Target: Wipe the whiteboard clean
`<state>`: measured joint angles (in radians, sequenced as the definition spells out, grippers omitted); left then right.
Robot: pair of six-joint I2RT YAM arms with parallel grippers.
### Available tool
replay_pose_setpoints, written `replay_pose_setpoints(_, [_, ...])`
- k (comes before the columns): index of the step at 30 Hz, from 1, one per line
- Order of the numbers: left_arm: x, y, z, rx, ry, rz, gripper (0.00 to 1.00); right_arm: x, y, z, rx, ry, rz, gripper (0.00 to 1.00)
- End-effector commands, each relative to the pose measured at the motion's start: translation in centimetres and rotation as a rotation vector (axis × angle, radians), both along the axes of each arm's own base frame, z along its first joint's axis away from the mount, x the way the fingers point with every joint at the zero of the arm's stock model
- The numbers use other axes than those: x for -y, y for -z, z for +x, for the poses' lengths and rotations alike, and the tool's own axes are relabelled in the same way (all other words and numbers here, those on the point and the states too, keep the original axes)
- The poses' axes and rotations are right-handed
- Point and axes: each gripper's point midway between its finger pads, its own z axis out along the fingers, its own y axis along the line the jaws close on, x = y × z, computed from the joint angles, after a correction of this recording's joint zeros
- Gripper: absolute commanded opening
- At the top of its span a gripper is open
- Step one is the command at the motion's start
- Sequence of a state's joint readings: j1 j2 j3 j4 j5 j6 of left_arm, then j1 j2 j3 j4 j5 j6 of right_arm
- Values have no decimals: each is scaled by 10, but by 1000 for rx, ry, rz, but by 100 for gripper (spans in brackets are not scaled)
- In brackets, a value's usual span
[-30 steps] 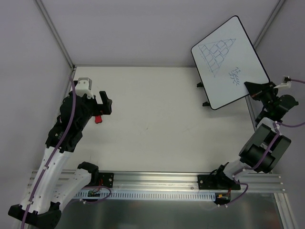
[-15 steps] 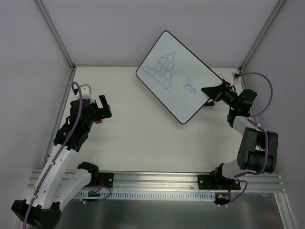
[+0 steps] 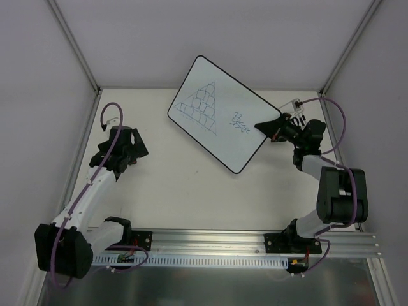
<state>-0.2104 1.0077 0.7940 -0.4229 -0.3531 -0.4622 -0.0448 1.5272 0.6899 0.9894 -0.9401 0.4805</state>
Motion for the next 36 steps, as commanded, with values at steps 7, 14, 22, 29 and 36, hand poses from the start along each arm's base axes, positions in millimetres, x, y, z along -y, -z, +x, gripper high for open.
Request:
replay_pose_setpoints(7, [-21,51,33,-196,-136,-31,91,-4,-46,0,249,1,-15,0])
replay_pose_setpoints(14, [-34,70,56,-281,-124,2,87,-8,-36,-4,233,-18,-22,0])
replay_pose_setpoints(22, [-38,87,76,-337,-59,-24,66,-11,-26,-9,212,-42,-25,0])
replay_pose_setpoints(29, [-43,101,78,-371,-31,-37,65,-11,-22,-12,200,-46,-25,0])
replay_pose_setpoints(36, [-45,116,74,-399,-25,-60,64,-12,-20,-12,193,-50,-24,0])
